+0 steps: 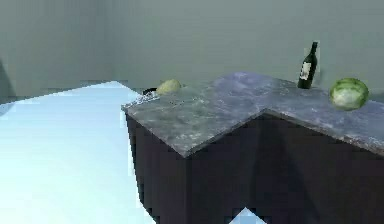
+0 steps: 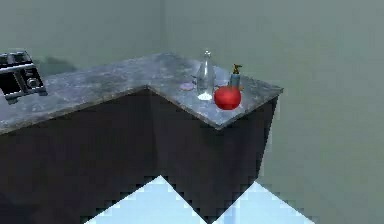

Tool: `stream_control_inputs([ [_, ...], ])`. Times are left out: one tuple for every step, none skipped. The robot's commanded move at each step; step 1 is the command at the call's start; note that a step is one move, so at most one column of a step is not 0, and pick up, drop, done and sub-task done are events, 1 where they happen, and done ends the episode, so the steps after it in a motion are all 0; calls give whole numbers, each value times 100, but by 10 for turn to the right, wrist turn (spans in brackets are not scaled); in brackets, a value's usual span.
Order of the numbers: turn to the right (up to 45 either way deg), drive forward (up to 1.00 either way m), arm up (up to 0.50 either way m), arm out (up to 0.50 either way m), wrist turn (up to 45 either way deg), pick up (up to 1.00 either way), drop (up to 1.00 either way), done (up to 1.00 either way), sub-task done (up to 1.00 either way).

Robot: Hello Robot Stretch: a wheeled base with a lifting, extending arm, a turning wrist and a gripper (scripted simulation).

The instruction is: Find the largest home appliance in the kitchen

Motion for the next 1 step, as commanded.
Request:
stream_control_inputs([
  [-450,0,0,0,0,0,0,0,0],
])
